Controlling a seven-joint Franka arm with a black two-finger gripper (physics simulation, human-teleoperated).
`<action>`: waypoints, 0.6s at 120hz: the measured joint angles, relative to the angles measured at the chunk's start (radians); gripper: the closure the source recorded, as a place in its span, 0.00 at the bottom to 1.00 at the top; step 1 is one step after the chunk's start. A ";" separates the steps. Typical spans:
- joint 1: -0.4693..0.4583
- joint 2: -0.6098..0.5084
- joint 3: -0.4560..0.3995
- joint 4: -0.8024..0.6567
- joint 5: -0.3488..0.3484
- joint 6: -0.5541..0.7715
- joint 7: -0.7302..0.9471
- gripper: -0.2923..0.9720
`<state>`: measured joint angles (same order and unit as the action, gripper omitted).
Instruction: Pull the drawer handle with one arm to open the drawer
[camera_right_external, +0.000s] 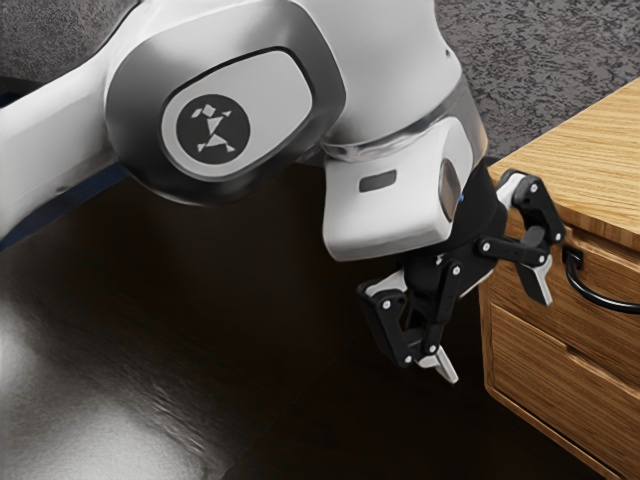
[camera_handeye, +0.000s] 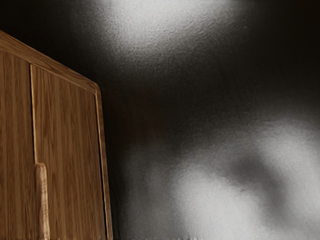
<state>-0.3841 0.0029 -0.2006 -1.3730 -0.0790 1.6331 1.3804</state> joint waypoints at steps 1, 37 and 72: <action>0.000 0.000 0.000 0.000 0.000 0.001 -0.001 0.23; 0.026 0.009 -0.007 -0.010 0.003 0.022 -0.022 0.23; -0.062 0.149 -0.024 0.106 0.058 0.067 -0.044 0.23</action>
<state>-0.4462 0.1521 -0.2248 -1.2666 -0.0210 1.7001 1.3363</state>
